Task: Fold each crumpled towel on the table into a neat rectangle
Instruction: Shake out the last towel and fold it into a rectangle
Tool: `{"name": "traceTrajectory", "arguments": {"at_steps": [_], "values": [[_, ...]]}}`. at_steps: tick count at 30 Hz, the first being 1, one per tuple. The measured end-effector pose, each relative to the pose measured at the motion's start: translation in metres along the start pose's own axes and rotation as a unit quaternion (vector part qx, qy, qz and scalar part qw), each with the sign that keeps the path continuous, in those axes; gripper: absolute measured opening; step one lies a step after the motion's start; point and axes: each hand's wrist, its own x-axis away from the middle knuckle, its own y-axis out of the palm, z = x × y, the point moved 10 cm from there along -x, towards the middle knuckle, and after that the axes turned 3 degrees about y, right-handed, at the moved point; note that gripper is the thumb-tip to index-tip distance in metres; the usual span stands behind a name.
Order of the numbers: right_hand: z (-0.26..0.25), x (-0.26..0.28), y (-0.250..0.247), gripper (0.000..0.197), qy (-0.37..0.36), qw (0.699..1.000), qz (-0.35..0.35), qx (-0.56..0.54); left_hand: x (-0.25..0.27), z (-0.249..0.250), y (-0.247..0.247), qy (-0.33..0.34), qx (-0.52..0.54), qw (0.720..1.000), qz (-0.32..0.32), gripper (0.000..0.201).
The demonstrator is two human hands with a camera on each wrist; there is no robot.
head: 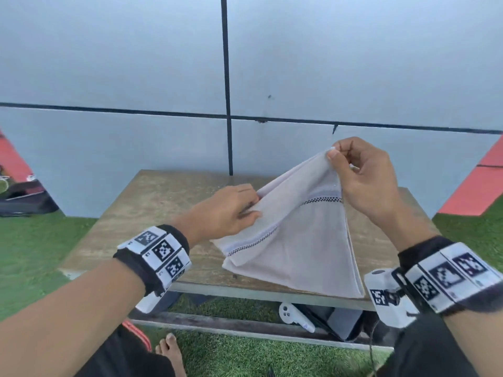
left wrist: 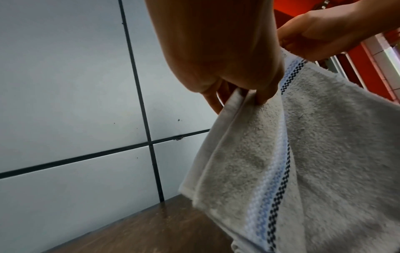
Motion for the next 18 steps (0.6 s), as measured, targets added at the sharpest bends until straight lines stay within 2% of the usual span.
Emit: {"name": "traceTrajectory", "arguments": {"at_steps": [4, 6, 11, 18], "values": [[0.001, -0.008, -0.009, 0.008, 0.006, 1.0, 0.017, 0.013, 0.009, -0.007, -0.026, -0.01, 0.005, 0.998, 0.055, 0.01], [0.002, -0.011, -0.013, 0.01, 0.011, 1.0, 0.019, 0.01, 0.012, -0.012, -0.037, -0.024, -0.001, 0.998, 0.054, 0.008], [0.004, -0.016, -0.014, 0.013, 0.027, 0.999, 0.026, 0.001, 0.019, -0.025, -0.046, -0.08, -0.017, 0.996, 0.02, 0.016], [0.0, -0.022, -0.014, 0.019, 0.038, 0.999, 0.029, -0.005, 0.027, -0.024, -0.051, -0.083, 0.005, 0.996, 0.041, 0.033]]}}
